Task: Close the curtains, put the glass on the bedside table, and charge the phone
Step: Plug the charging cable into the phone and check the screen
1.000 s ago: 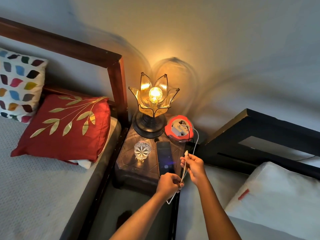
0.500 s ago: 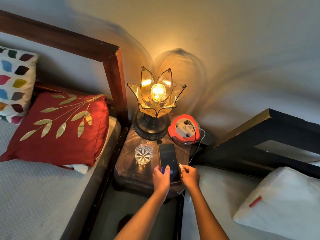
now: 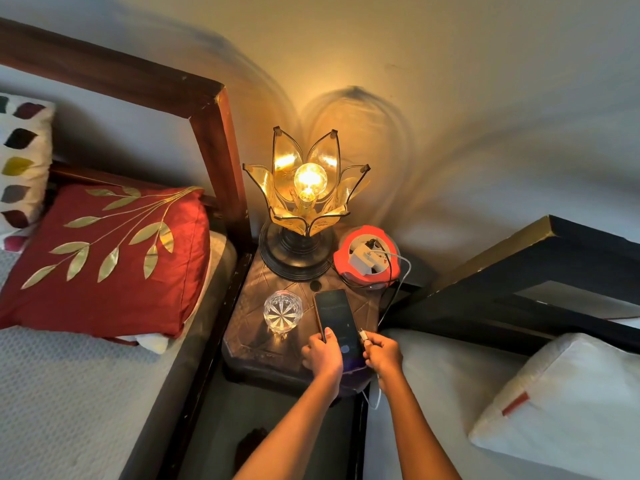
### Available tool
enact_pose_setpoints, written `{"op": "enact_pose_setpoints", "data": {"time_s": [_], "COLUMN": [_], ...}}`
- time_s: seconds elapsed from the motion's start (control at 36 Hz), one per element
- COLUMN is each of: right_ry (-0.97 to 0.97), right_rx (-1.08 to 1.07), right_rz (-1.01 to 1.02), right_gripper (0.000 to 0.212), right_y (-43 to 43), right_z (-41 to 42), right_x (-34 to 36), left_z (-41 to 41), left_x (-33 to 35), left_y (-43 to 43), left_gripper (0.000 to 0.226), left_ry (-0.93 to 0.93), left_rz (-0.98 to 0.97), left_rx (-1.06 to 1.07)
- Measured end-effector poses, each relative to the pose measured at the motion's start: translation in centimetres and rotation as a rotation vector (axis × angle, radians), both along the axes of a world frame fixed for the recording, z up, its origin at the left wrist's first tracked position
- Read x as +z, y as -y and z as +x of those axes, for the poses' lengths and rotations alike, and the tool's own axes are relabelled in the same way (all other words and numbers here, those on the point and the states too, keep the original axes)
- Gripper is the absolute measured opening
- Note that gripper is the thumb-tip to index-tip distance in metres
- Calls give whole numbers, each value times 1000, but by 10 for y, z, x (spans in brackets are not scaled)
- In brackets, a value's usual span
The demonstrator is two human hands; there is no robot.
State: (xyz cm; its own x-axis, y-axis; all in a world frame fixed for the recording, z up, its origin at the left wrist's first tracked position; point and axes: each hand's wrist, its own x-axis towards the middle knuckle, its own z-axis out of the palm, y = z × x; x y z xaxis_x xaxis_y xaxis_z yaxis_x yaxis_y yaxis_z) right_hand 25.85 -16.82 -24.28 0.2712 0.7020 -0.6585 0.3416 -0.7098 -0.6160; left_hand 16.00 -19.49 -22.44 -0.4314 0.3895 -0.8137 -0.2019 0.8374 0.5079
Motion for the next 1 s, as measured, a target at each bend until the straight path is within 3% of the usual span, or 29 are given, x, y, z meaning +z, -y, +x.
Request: {"op": "enact_pose_setpoints", "data": {"time_s": [0.19,0.33,0.69,0.86,1.0], "right_ry": [-64,-85,-233,-411,-420], "right_rx": [16,-14,-18,-58,14], "right_rz": [-65,-43,62,168,254], "right_gripper": [28,28,29,27,31], "right_y": [2,3,21,27,28], "right_z": [8,14,26,25,24], "right_x": [7,15,66,117,148], "left_z": [6,4,-2,-5,-15], "left_x": [0,5,51,91,114], "left_y": [-1,-2,8,8,3], "left_gripper": [13,21,23,20,20], "left_ry": [98,104,214,299,343], "left_rz": [138,196,297,401,433], "left_rx": [42,-21,50,210,365]}}
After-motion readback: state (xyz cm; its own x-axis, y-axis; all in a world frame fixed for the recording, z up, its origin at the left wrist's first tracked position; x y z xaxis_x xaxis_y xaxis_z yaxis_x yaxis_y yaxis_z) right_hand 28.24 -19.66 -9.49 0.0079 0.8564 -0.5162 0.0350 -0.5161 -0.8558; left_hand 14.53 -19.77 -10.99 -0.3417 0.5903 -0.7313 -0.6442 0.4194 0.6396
